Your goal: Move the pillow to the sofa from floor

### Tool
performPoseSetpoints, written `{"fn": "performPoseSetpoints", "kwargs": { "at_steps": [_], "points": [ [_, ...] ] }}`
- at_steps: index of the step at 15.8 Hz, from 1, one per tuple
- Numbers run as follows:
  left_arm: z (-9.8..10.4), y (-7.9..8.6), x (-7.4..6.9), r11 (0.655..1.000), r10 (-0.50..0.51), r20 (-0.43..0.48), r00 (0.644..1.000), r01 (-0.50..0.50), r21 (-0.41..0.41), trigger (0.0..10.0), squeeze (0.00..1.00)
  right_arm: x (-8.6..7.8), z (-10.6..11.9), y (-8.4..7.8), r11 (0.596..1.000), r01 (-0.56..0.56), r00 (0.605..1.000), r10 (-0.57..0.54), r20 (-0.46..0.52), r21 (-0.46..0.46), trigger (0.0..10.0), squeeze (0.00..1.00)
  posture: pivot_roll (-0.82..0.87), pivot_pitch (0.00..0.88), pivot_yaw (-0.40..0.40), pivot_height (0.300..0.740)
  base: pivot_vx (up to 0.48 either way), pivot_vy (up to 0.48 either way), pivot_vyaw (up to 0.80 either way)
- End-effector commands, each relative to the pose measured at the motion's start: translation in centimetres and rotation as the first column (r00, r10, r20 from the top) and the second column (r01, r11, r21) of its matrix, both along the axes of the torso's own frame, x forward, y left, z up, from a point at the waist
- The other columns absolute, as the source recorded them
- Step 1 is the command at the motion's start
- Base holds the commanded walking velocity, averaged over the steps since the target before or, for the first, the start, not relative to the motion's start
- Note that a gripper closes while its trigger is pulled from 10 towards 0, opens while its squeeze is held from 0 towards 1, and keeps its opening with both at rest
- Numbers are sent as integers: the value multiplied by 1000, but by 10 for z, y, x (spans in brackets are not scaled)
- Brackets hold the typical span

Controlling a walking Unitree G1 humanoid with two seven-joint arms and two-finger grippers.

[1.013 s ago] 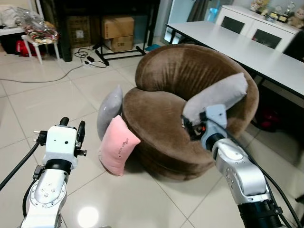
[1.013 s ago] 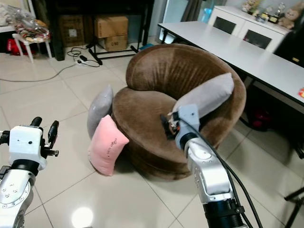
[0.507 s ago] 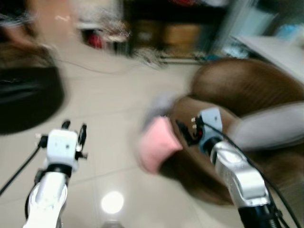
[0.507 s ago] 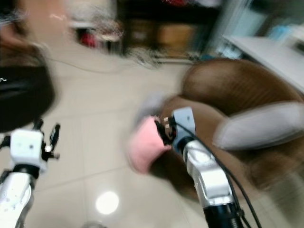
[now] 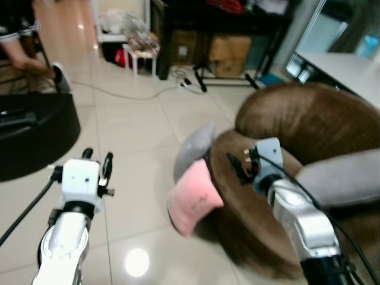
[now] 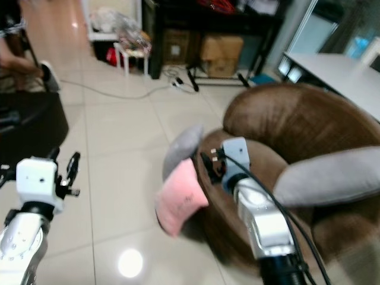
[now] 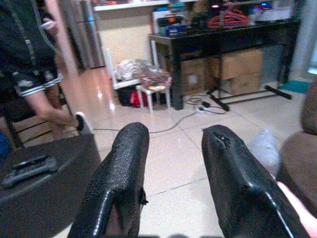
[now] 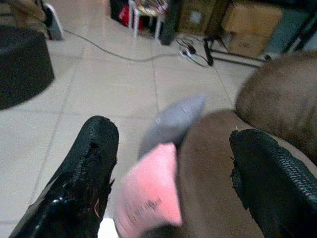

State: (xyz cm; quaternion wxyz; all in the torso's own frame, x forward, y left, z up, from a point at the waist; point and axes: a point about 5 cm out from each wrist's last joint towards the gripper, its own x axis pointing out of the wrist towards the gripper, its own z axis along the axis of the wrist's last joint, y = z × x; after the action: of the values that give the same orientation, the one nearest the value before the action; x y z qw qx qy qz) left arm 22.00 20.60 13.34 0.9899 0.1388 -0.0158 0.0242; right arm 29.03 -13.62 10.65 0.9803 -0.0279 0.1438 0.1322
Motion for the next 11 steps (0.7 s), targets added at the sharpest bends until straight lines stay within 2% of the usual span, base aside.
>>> {"fn": "performPoseSetpoints", "kwargs": {
  "at_steps": [1,8,11],
  "points": [
    [2,1,0,1000,1,-2,1000,-1,-8,10000,0,2,3,-1,1000,18,1000,-18,6,-11,10000,0,56,0,-150,740,315,0,0],
    [1,2,-1,1000,5,-7,1000,-5,-22,10000,0,2,3,-1,1000,9,1000,-9,16,-2,10000,0,57,0,-149,740,314,0,0],
    [1,2,-1,1000,10,-10,1000,-10,-23,10000,0,1,3,1,999,-41,999,41,10,-6,10000,0,53,0,-151,740,315,0,0]
  ]
}}
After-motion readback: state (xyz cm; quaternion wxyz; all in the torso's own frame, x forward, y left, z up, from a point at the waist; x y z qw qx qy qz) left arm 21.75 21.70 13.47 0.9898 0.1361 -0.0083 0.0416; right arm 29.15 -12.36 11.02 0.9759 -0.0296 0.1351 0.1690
